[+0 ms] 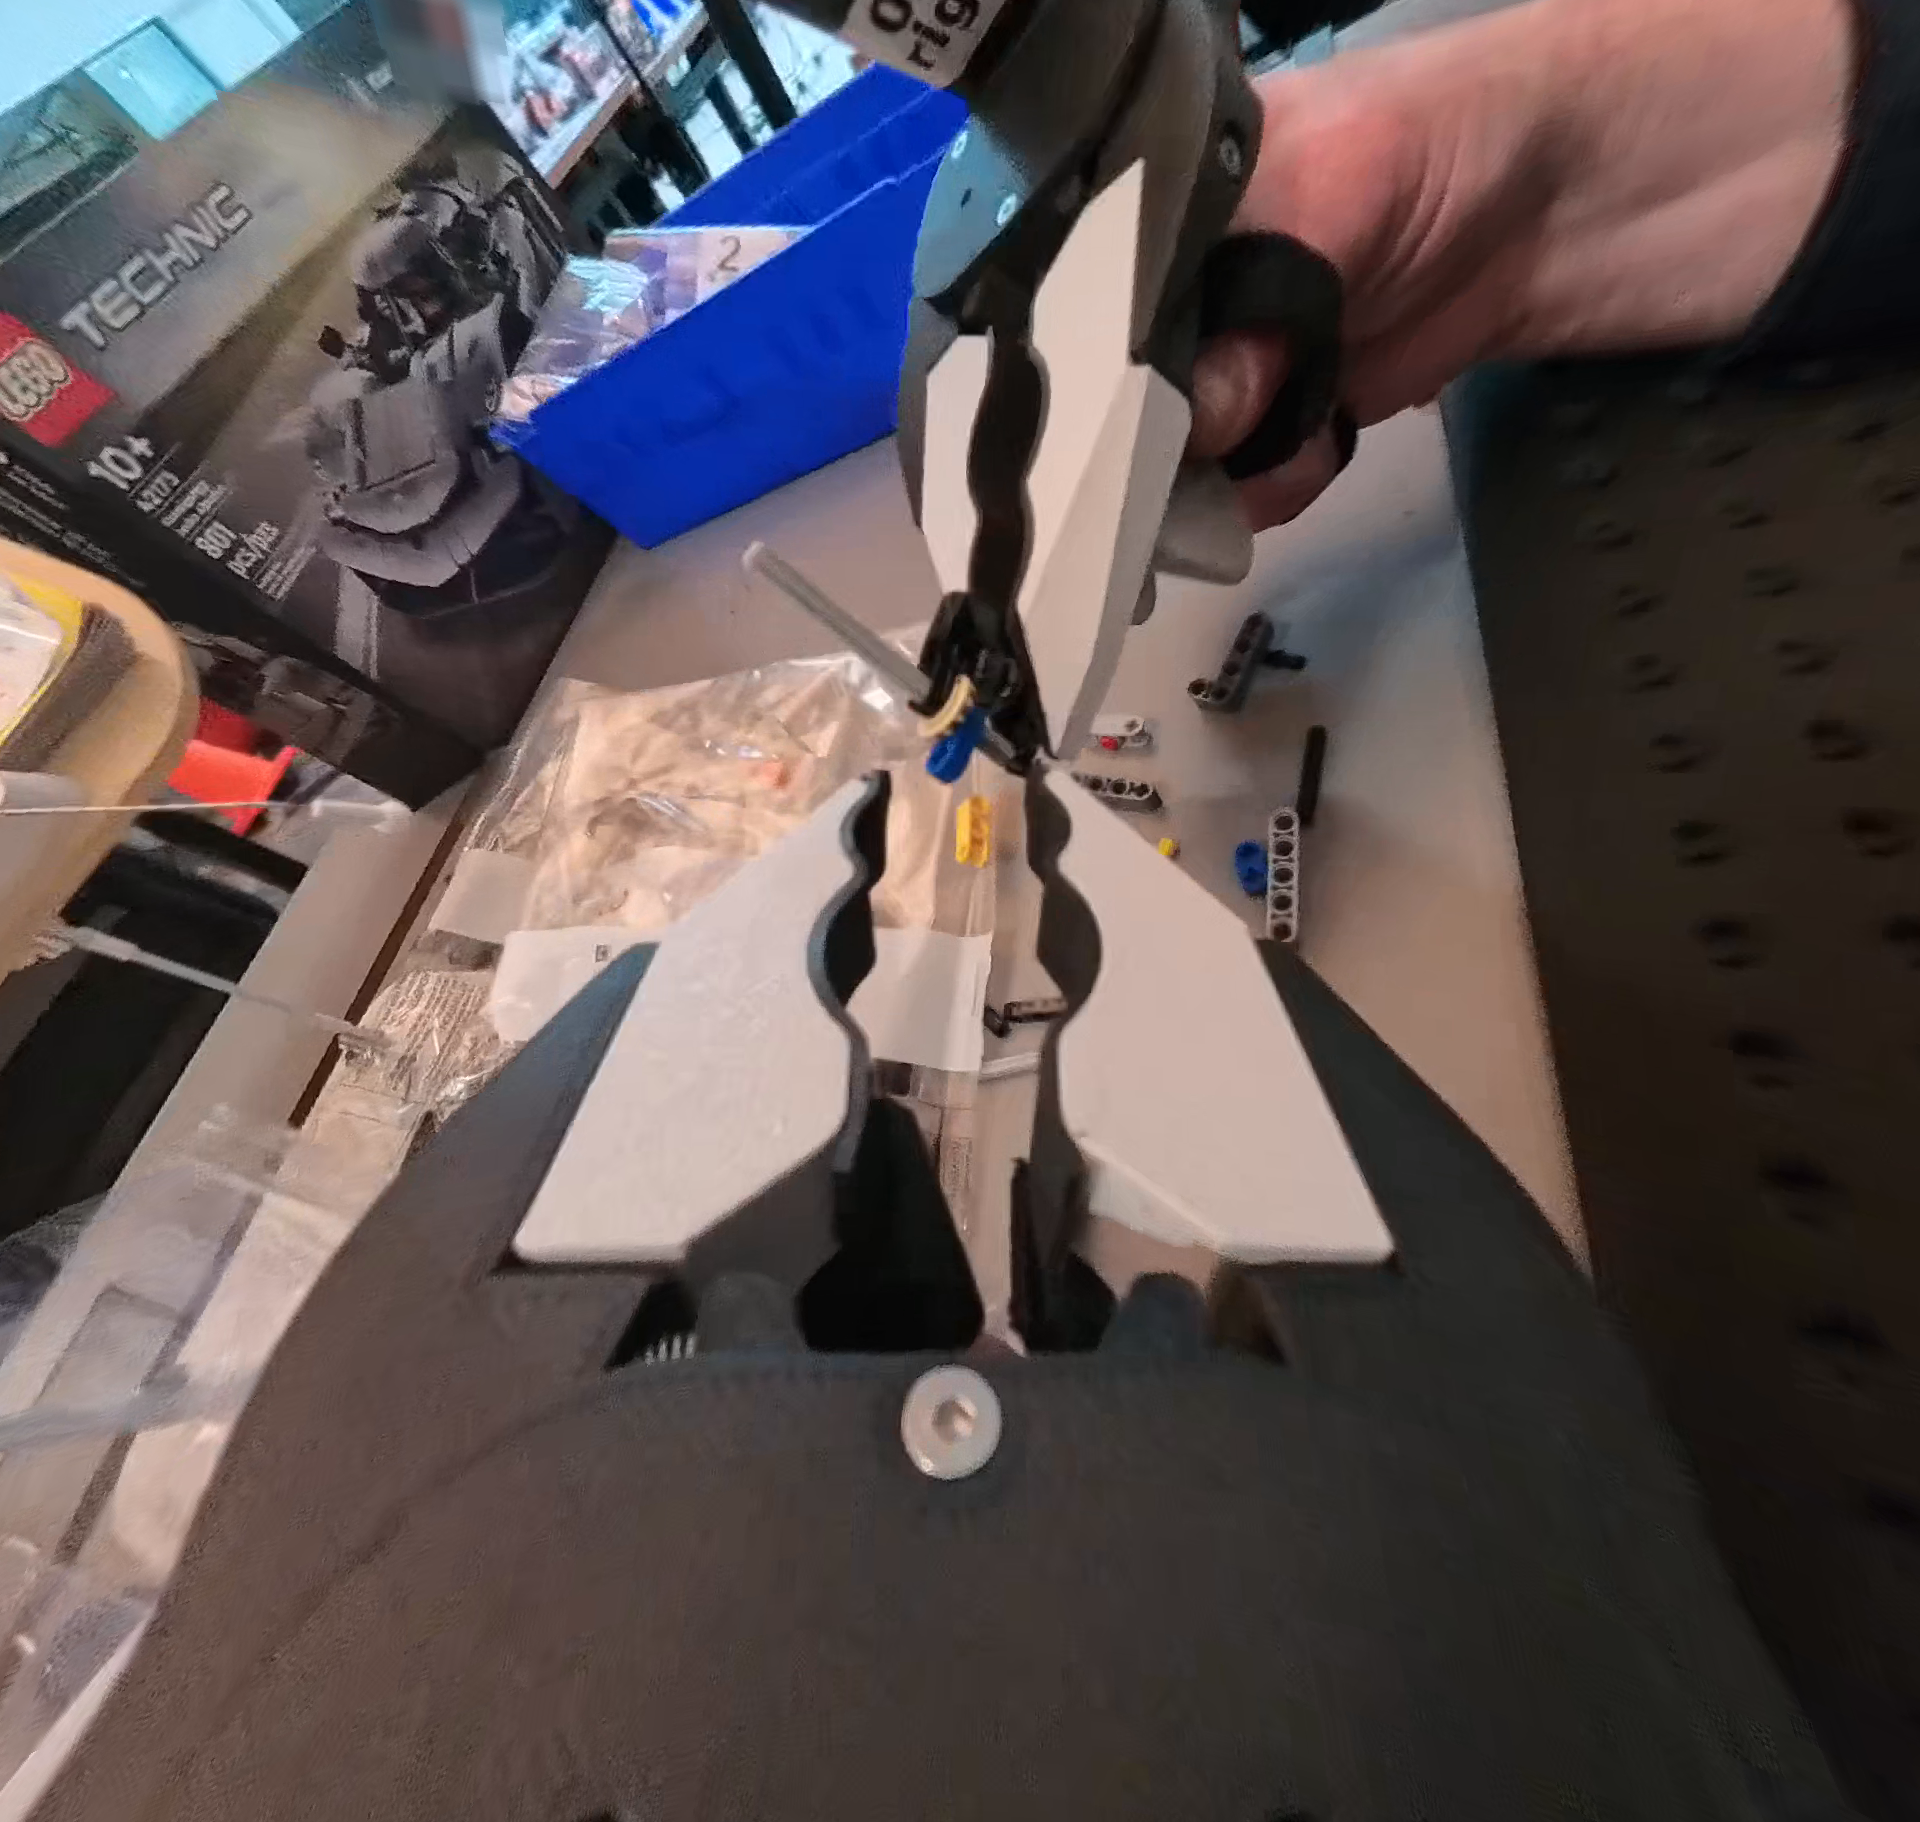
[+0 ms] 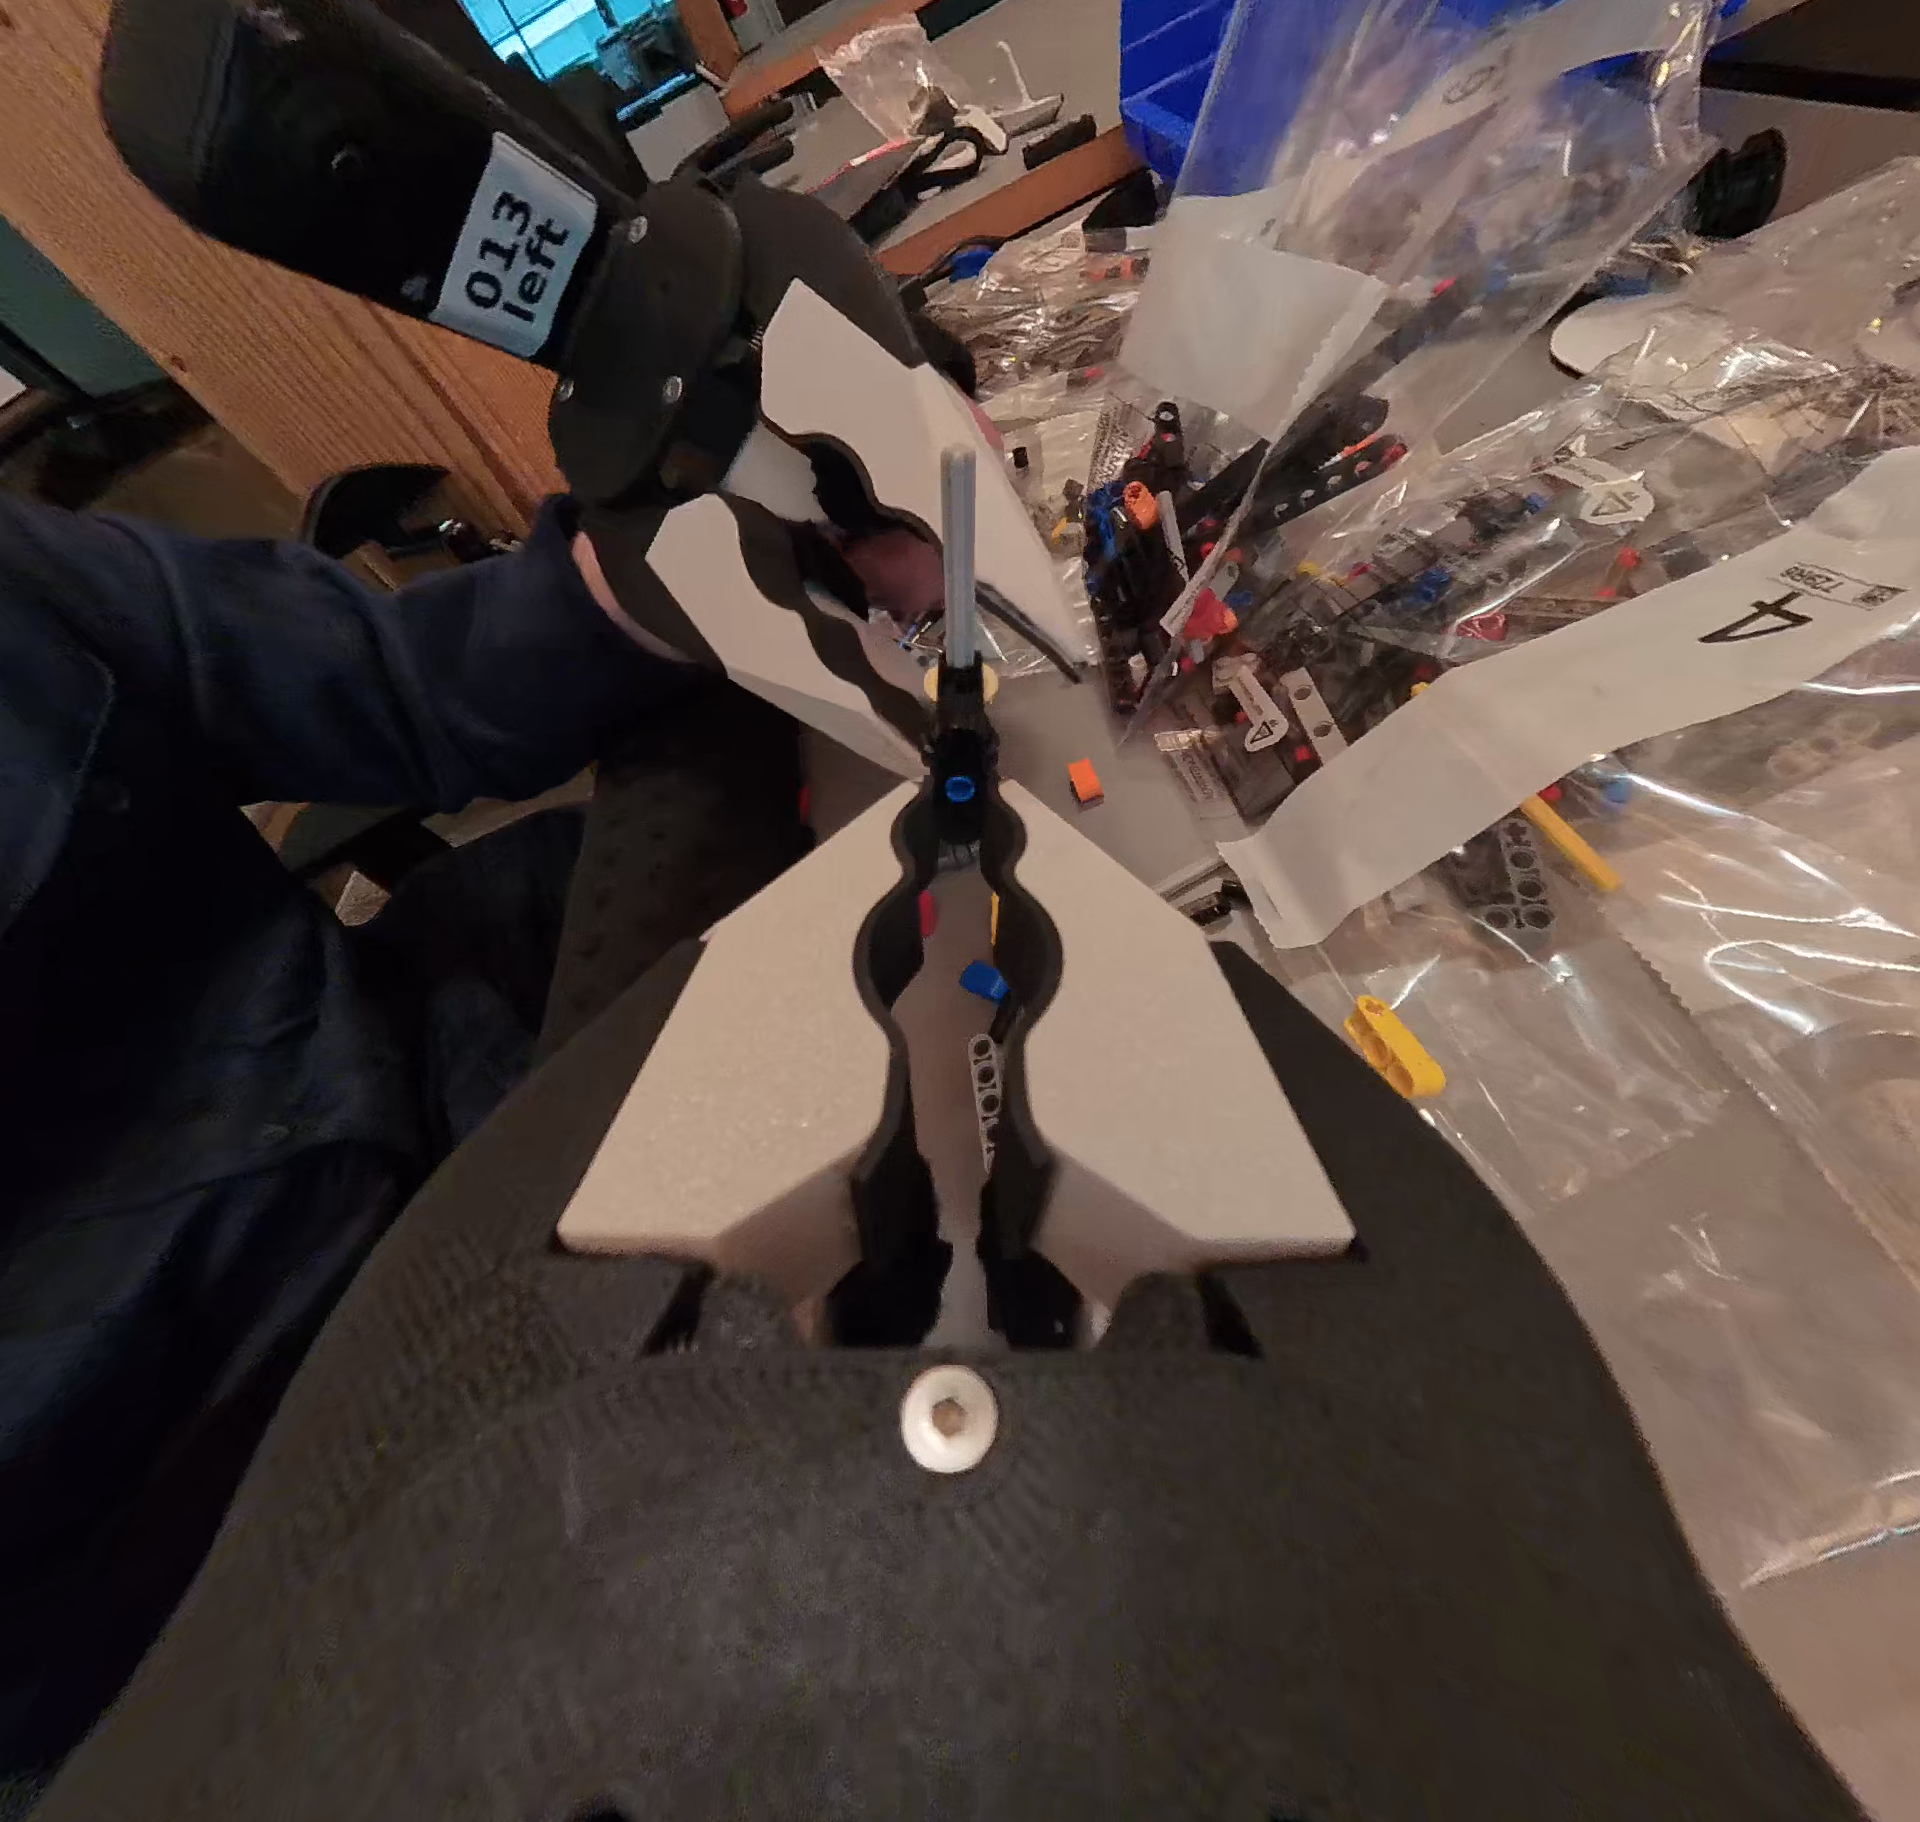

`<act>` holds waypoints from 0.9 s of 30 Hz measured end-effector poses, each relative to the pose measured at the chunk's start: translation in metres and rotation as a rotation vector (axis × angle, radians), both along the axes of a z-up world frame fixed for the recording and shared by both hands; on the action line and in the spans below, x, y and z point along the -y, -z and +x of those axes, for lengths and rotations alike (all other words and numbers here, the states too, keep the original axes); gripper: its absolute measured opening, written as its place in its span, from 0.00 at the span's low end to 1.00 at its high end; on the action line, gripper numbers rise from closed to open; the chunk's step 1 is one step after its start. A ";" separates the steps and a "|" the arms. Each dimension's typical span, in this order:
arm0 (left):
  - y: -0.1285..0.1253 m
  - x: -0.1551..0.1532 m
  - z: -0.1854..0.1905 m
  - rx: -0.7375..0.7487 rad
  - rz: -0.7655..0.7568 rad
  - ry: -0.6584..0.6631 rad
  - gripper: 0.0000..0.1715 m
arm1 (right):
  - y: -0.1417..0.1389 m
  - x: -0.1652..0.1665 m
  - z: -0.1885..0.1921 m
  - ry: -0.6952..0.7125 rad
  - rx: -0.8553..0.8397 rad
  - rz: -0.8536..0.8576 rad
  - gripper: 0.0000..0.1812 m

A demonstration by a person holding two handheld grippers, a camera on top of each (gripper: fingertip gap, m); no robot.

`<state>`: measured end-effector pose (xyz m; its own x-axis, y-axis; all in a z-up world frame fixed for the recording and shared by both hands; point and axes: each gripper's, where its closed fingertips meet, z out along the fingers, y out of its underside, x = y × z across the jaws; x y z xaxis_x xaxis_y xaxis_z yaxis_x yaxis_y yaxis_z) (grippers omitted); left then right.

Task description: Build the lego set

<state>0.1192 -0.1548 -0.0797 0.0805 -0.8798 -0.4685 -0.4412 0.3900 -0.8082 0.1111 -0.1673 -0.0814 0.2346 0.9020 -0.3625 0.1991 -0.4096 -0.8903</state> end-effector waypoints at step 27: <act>0.016 -0.017 0.001 -0.297 0.517 -0.180 0.01 | 0.012 -0.010 0.009 0.070 0.072 -0.005 0.03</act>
